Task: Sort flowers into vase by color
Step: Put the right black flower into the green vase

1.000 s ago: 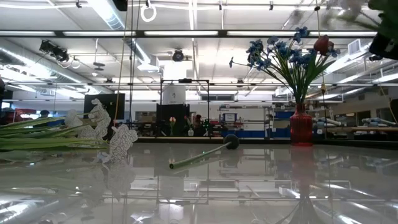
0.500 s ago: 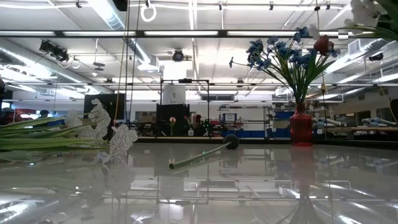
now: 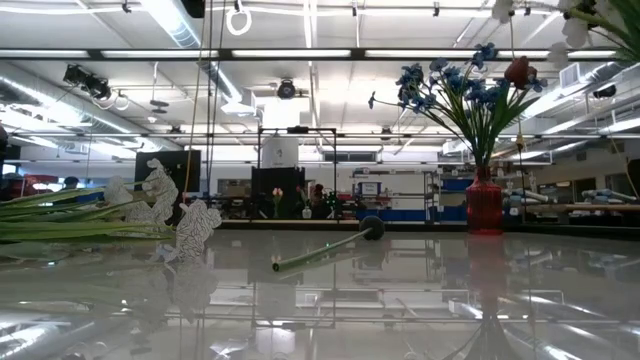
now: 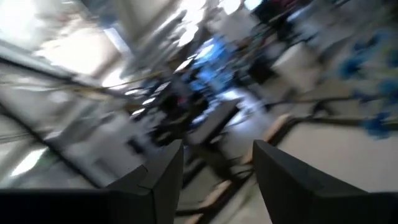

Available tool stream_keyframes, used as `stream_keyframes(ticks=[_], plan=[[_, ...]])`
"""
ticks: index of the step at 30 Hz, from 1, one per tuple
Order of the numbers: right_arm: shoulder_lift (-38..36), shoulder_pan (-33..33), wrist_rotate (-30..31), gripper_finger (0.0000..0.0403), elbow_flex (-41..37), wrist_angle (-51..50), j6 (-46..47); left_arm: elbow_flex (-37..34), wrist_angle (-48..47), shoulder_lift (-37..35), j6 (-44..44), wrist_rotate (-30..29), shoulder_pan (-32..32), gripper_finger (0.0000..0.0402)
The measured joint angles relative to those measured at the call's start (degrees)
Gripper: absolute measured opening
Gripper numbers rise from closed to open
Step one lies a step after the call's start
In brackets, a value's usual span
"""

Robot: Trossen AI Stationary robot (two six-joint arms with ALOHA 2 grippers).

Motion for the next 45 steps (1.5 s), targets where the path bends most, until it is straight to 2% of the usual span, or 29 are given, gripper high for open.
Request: stream_keyframes(ticks=[4,6,12,18,22,27,32,34,39,42,45], plan=[[9.4,-1.1,8.2,0.0190,0.0,6.8,-0.9,0.0,0.0,0.0,-0.4,0.0,0.0,0.0218],[13.9,-2.0,9.7,0.0184,0.0,11.6,-1.0,0.0,0.1,0.0,-2.9,0.0,0.0,0.0218],[25.0,-4.5,8.0,0.0171,0.0,25.0,-1.0,0.0,0.1,0.0,-16.1,0.2,0.0,0.0218],[35.9,-6.0,6.6,0.0160,7.6,24.8,-2.6,0.0,0.1,0.0,-17.9,0.2,0.0,0.0218],[42.9,-7.6,6.5,0.0158,15.9,19.4,-6.0,0.0,0.3,0.0,-18.3,0.2,0.0,0.0218],[49.6,-11.8,6.2,0.0158,25.8,9.1,-6.0,0.0,-0.4,0.0,-21.1,0.1,0.0,0.0218],[55.1,-17.5,-1.3,0.0158,34.0,-1.3,-5.0,0.0,-3.1,0.0,-21.9,-0.2,0.0,0.0218],[56.8,-19.5,-4.7,0.0158,36.8,-2.9,-5.4,0.0,-4.7,0.3,-24.8,-0.2,-0.2,0.0218],[59.3,-22.7,-13.4,0.0158,43.6,-9.5,-7.0,0.0,-11.6,7.1,-28.6,1.2,-5.4,0.0217],[59.2,-23.7,-17.6,0.0157,47.2,-16.3,-3.6,-0.2,-11.9,13.9,-30.9,-3.1,-8.4,0.0217],[58.7,-24.4,-18.4,0.0156,48.9,-23.8,1.1,0.0,-8.2,21.0,-35.1,-6.8,-9.8,0.0217]])
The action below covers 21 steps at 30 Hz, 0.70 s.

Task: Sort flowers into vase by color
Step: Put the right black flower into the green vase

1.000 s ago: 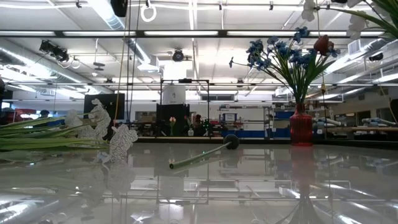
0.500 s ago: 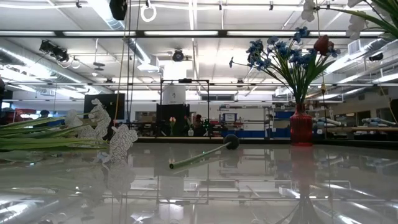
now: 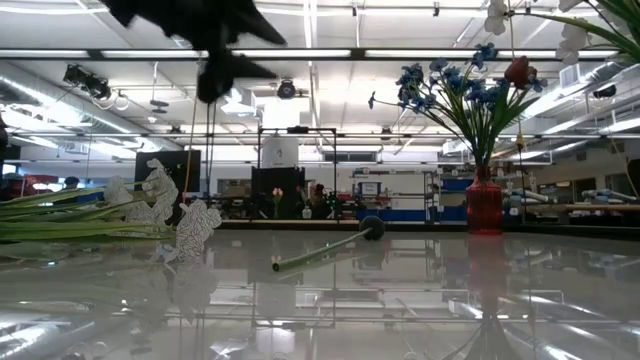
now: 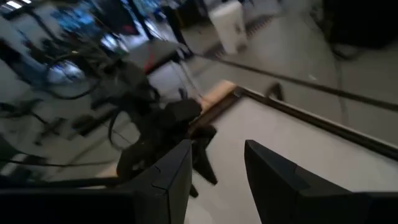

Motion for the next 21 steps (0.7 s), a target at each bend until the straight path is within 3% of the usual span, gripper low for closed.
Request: stream_keyframes(ticks=[6,10,21], plan=[[-1.4,-0.3,-0.9,0.0155,1.5,-15.8,8.8,0.0,11.6,15.4,-6.1,-0.9,0.2,0.0217],[-1.8,0.2,-0.7,0.0155,1.5,-22.9,12.0,0.0,21.9,25.9,-4.0,-1.4,0.8,0.0217],[-5.1,0.2,-2.8,0.0155,1.5,-28.6,8.9,10.4,21.6,45.5,-6.1,-0.7,2.0,0.0217]])
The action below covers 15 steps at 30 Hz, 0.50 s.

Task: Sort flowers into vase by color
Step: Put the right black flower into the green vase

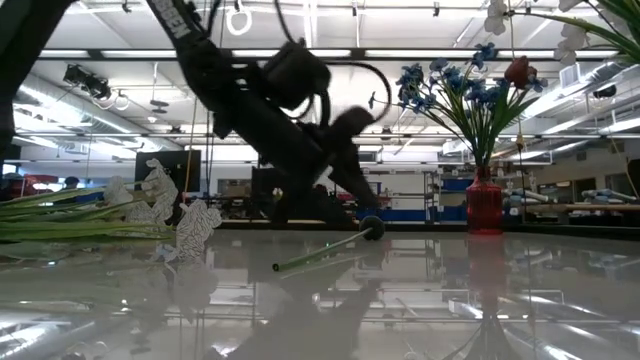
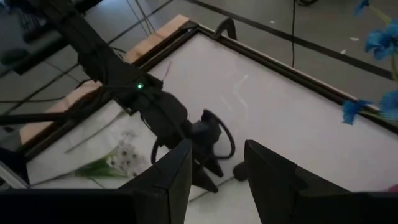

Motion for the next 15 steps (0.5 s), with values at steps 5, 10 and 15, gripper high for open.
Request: stream_keyframes(ticks=[5,10,15], plan=[[-1.7,0.0,-0.6,0.0155,0.0,-2.7,-0.4,7.1,-9.4,4.3,0.6,-0.9,0.1,0.0217],[-3.4,0.0,-0.9,0.0155,0.0,-4.5,-0.5,12.4,-16.5,6.7,1.4,-2.6,0.1,0.0208],[-4.4,0.0,-0.9,0.0155,0.0,-5.6,-0.3,13.2,-17.4,7.2,-0.5,-3.6,0.2,0.0145]])
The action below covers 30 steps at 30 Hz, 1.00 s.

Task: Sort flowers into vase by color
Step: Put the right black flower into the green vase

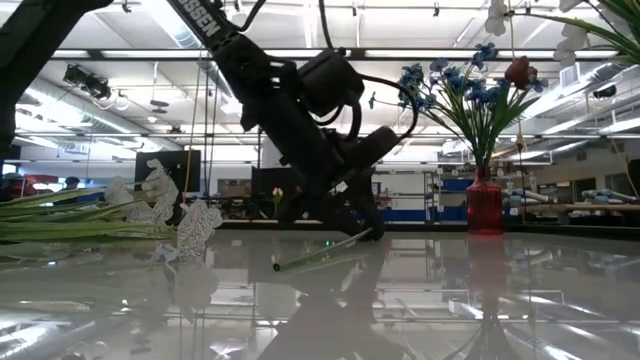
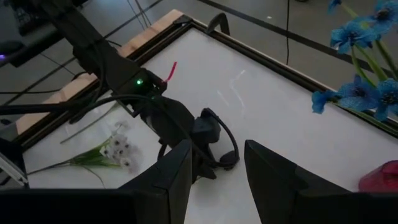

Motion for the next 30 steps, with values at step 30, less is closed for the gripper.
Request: stream_keyframes(ticks=[30], plan=[[-0.1,3.4,-4.7,0.0155,0.0,0.5,3.9,-0.3,18.4,-22.2,2.4,0.3,3.5,0.0008]])
